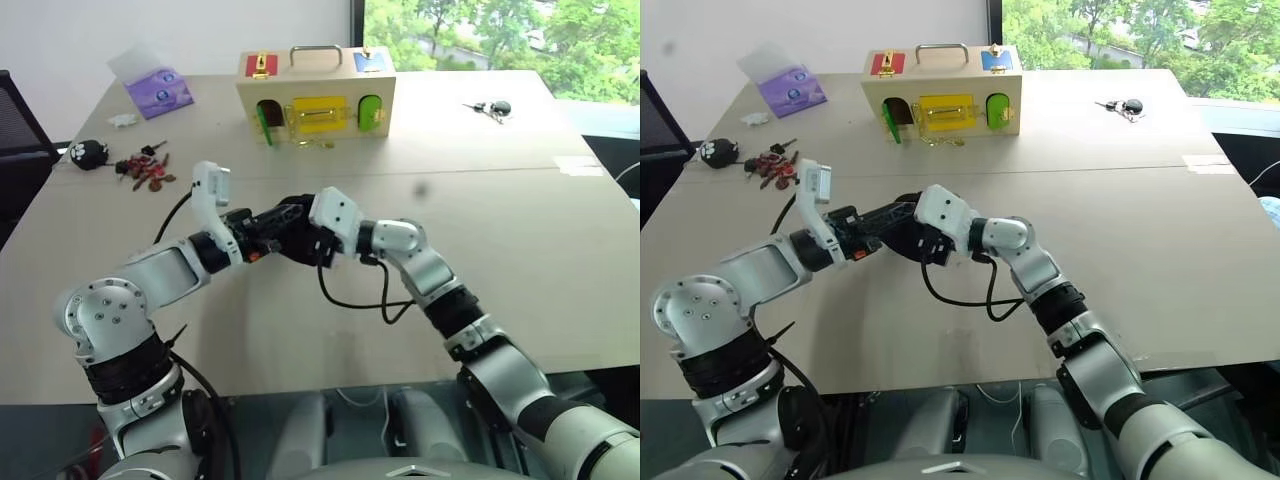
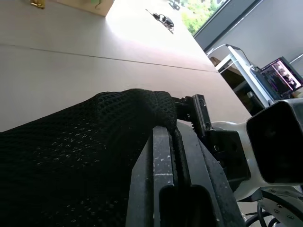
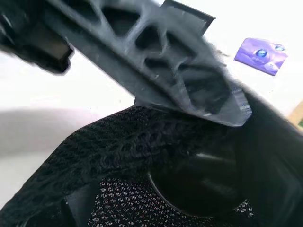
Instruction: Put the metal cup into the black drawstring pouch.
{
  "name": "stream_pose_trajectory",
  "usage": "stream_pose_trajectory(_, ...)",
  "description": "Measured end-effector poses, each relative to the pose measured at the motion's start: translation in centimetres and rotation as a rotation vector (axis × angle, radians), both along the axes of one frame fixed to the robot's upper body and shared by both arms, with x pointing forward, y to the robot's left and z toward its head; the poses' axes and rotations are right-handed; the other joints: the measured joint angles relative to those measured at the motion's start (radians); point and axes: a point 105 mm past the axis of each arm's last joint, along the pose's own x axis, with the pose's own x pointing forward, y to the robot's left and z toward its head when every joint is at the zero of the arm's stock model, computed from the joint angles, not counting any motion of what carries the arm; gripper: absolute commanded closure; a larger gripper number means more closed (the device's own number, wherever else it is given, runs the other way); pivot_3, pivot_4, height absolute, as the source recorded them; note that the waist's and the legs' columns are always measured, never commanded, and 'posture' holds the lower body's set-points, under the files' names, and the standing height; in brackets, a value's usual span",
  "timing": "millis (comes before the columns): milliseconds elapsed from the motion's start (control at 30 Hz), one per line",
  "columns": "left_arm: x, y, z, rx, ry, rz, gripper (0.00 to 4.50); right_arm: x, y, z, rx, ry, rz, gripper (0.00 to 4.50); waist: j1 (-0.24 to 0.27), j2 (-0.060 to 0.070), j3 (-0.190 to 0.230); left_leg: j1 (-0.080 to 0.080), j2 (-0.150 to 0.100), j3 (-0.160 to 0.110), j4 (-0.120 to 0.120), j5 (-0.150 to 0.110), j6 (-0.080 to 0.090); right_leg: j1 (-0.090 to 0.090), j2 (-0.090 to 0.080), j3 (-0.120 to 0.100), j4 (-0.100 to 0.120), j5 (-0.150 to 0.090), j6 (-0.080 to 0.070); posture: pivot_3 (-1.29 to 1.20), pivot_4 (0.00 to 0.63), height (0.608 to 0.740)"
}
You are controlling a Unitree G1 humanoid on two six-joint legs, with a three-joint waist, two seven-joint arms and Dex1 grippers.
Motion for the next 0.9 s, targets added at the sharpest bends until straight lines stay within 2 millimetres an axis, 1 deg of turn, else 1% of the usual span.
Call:
stream_pose_trajectory(100,0.0,0.1,-0.5,0.006,-0.009,-0.015,4.50,-0.8,-1.6,0.6,0.001,0.039,0.017,0.19,0.001,0.000,0.000,-0.001,0.000,-0.001,0.000,0.000,0.000,0.000,-0.001,-0.001,-0.001,0.000,0.000,0.00,0.150,0.740)
stream_pose_trajectory(133,0.3,0.6,-0.6,0.017,-0.021,0.007,4.50,-1.2,-2.7,0.9,-0.002,0.059,0.022,0.19,0.002,0.000,0.000,-0.001,0.000,-0.001,-0.001,0.000,0.000,0.000,-0.001,-0.001,-0.001,0.000,0.000,0.00,0.150,0.740)
stream_pose_trajectory(167,0.5,1.2,-0.6,0.027,-0.024,0.034,4.50,-1.4,-3.4,1.1,-0.006,0.064,0.025,0.19,0.002,0.000,0.000,-0.001,0.000,-0.001,-0.001,0.000,0.000,0.000,-0.001,-0.001,-0.001,0.000,0.000,0.00,0.150,0.740)
stream_pose_trajectory(200,0.9,2.3,-0.8,0.049,-0.028,0.081,4.50,-1.8,-4.3,1.5,-0.012,0.064,0.029,0.19,0.001,0.001,0.000,-0.001,0.000,-0.001,-0.001,0.000,0.000,0.000,0.000,-0.001,-0.002,0.000,0.000,0.00,0.150,0.740)
stream_pose_trajectory(267,1.1,3.0,-0.7,0.058,-0.039,0.109,4.50,-2.0,-5.3,1.9,-0.021,0.066,0.023,0.19,-0.001,0.000,0.000,0.000,0.000,0.000,-0.001,-0.002,0.003,0.000,0.000,-0.001,-0.002,0.000,0.000,0.00,0.150,0.740)
stream_pose_trajectory(300,1.2,3.0,-0.7,0.066,-0.050,0.104,4.50,-2.2,-5.4,2.1,-0.035,0.056,0.020,0.19,-0.002,0.001,0.000,0.000,0.000,0.000,-0.002,-0.002,0.004,0.000,0.000,0.000,-0.002,0.000,0.000,0.00,0.150,0.740)
stream_pose_trajectory(400,1.4,2.5,-0.7,0.092,-0.072,0.087,4.50,-2.1,-5.1,1.9,-0.074,0.029,0.000,0.94,-0.002,0.001,0.000,0.000,0.000,0.000,-0.002,-0.002,0.004,0.000,0.001,0.000,-0.002,0.000,0.000,0.00,0.150,0.740)
stream_pose_trajectory(433,1.5,2.4,-0.6,0.098,-0.082,0.086,4.50,-1.8,-4.9,1.5,-0.088,0.017,-0.025,1.63,-0.002,0.000,0.000,0.000,0.000,0.000,-0.002,-0.002,0.004,0.000,0.001,0.000,-0.002,0.000,0.000,0.00,0.150,0.740)
stream_pose_trajectory(467,1.5,2.3,-0.6,0.100,-0.086,0.082,4.50,-1.7,-4.8,1.3,-0.096,0.015,-0.033,1.78,-0.001,0.001,0.000,0.000,0.000,0.000,-0.002,-0.002,0.004,0.000,0.001,0.000,-0.002,0.000,0.000,0.00,0.150,0.740)
stream_pose_trajectory(533,1.5,2.1,-0.6,0.102,-0.095,0.078,4.50,-1.5,-4.7,0.9,-0.107,0.010,-0.037,2.72,0.000,0.000,0.000,-0.001,0.000,0.000,-0.002,-0.002,0.004,0.000,0.000,0.000,-0.003,0.000,0.000,0.00,0.150,0.740)
stream_pose_trajectory(567,1.5,2.1,-0.5,0.102,-0.099,0.078,4.50,-1.5,-4.6,0.9,-0.105,0.008,-0.040,3.12,0.000,0.000,0.000,-0.001,0.000,0.000,-0.002,-0.002,0.004,0.000,0.000,0.000,-0.003,0.000,0.000,0.00,0.150,0.740)
stream_pose_trajectory(600,1.5,2.2,-0.4,0.105,-0.108,0.082,4.50,-1.3,-4.3,1.3,-0.094,-0.018,-0.051,3.55,0.000,0.000,0.000,-0.001,0.000,0.000,-0.002,-0.002,0.004,0.000,0.000,0.000,-0.004,0.000,0.000,0.00,0.150,0.740)
stream_pose_trajectory(733,1.4,2.4,-0.4,0.113,-0.114,0.091,4.50,-1.0,-4.3,2.3,-0.093,-0.064,-0.058,3.55,0.000,0.000,0.000,-0.001,0.000,0.000,-0.002,-0.002,0.004,0.000,0.000,-0.001,-0.004,0.000,0.000,0.00,0.150,0.740)
stream_pose_trajectory(767,1.4,2.5,-0.5,0.116,-0.112,0.094,4.50,-1.1,-4.4,2.4,-0.098,-0.067,-0.055,3.32,0.000,0.000,0.000,-0.001,0.000,0.000,-0.002,-0.002,0.004,0.000,0.000,-0.001,-0.004,0.000,0.000,0.00,0.150,0.740)
stream_pose_trajectory(833,1.2,2.9,-0.8,0.126,-0.105,0.104,4.50,-1.3,-5.0,2.9,-0.082,-0.032,-0.039,2.68,0.001,0.001,0.000,-0.001,0.000,0.000,-0.003,-0.002,0.004,0.000,-0.001,-0.001,-0.005,0.000,0.000,0.00,0.150,0.740)
stream_pose_trajectory(867,1.2,3.0,-0.9,0.125,-0.107,0.110,4.50,-1.5,-5.5,3.6,-0.063,-0.026,-0.032,2.25,0.002,0.001,0.000,-0.002,0.000,-0.001,-0.003,-0.002,0.004,0.000,-0.001,-0.001,-0.005,0.000,0.000,0.00,0.150,0.740)
stream_pose_trajectory(900,1.2,3.1,-0.9,0.125,-0.109,0.114,4.50,-1.8,-5.8,4.1,-0.055,-0.035,-0.027,1.72,0.003,0.000,0.000,-0.002,0.000,-0.001,-0.003,-0.002,0.004,0.000,-0.001,-0.002,-0.006,0.000,0.000,0.00,0.150,0.740)
